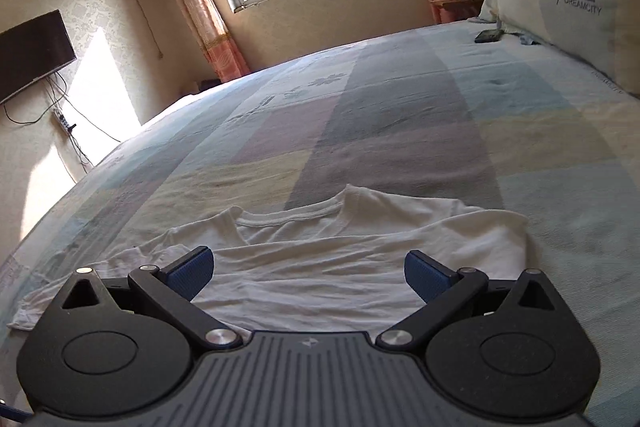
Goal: Fold clothes
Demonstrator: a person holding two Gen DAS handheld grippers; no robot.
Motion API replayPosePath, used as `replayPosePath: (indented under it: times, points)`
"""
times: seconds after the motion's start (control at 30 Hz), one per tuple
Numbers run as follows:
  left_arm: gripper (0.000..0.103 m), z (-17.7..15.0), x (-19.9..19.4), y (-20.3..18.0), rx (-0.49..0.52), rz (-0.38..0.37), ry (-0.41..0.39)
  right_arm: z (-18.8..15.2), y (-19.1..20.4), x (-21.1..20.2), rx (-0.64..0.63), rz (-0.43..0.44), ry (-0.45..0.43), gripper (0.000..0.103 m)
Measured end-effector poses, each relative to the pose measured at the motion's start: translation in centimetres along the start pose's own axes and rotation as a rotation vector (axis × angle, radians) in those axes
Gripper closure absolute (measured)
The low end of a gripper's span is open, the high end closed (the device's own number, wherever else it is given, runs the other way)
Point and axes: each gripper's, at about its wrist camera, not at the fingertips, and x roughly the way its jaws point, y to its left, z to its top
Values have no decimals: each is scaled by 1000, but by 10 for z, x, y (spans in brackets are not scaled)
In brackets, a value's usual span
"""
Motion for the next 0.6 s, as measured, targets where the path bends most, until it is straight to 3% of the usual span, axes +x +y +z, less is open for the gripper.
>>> replayPosePath:
  times: [0.07, 0.2, 0.3, 0.43, 0.6]
  points:
    - [1, 6, 2, -11, 28, 1, 4, -15, -14, -18, -83, -108, -3, 0]
    - [1, 15, 9, -28, 65, 0, 17, -43, -34, -20, -193, -242, 70, 0]
    - [1, 18, 10, -40, 84, -4, 15, -50, -35, -13, -241, -283, 96, 0]
    - [1, 21, 12, -50, 94, -7, 19, -45, -35, 5, -235, -312, 80, 0]
    - [1, 20, 11, -52, 73, -14, 14, -44, -53, 12, -214, -489, 79, 0]
